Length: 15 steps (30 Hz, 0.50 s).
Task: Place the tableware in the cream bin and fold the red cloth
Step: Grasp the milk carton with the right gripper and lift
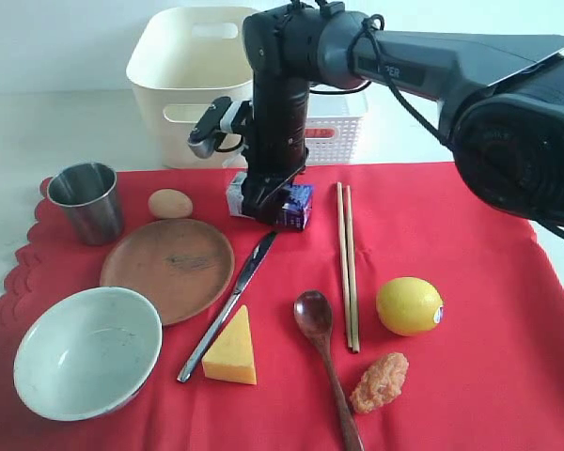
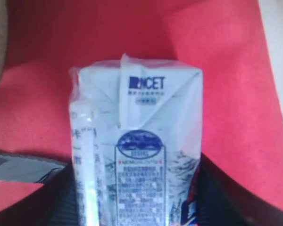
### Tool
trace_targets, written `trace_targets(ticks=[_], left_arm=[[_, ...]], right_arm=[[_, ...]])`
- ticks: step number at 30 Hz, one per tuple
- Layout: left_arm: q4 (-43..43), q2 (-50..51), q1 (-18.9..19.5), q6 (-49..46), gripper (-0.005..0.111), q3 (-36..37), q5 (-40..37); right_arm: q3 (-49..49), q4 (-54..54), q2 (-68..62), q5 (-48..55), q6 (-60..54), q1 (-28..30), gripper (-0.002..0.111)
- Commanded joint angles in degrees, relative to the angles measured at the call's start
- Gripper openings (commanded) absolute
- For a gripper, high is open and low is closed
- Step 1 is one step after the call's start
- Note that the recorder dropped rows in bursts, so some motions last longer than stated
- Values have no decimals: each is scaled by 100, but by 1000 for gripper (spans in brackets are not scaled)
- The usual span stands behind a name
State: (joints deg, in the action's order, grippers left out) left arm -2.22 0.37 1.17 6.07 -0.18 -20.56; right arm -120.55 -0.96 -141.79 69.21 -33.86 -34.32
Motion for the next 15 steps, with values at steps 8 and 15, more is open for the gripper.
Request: trace_targets(ticks=[8, 15], left_arm=[[-18, -37, -1, 13, 0, 18, 37], [-18, -37, -1, 13, 0, 18, 37]], right_arm=[[15, 96, 344, 76, 551, 16, 0], [15, 33, 936, 76, 551, 16, 0]])
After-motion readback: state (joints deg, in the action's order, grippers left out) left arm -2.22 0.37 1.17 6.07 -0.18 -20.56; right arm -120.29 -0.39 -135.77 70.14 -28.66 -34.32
